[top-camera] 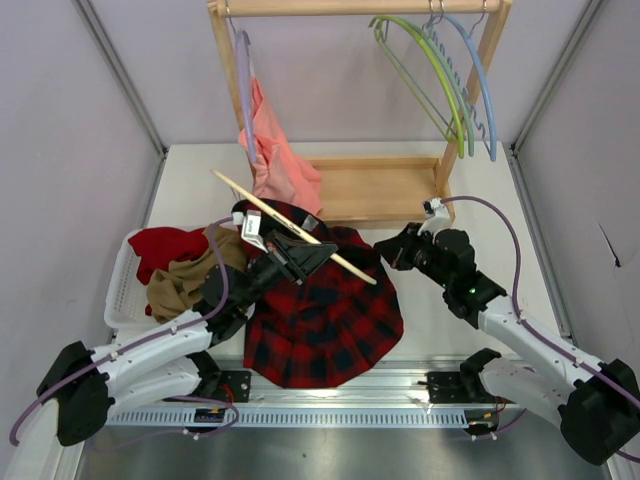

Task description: Place the skirt on the hanger

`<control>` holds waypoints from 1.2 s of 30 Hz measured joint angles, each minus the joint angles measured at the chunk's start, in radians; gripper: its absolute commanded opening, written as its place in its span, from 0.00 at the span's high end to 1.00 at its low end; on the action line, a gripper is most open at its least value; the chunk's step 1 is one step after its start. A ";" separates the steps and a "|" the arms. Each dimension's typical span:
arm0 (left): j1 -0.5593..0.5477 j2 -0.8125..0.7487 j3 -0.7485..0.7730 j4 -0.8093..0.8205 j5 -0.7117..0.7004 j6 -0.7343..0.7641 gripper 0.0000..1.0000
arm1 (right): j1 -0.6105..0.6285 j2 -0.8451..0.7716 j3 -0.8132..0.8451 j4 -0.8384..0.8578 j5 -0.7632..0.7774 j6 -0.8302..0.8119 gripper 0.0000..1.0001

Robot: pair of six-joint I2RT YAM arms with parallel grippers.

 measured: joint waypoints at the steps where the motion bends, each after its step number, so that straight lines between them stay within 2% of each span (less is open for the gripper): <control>1: 0.000 0.007 0.002 0.000 0.000 0.002 1.00 | 0.006 -0.001 0.000 0.003 -0.006 0.000 1.00; 11: 0.000 0.142 0.040 0.002 0.000 0.035 1.00 | 0.017 -0.111 0.000 -0.006 -0.058 0.000 1.00; 22: 0.000 0.148 0.106 0.000 0.000 0.063 1.00 | 0.019 -0.115 -0.023 -0.037 -0.077 0.002 1.00; 36: 0.010 0.173 0.121 -0.006 -0.014 0.098 1.00 | 0.026 -0.157 -0.024 -0.066 -0.105 0.005 1.00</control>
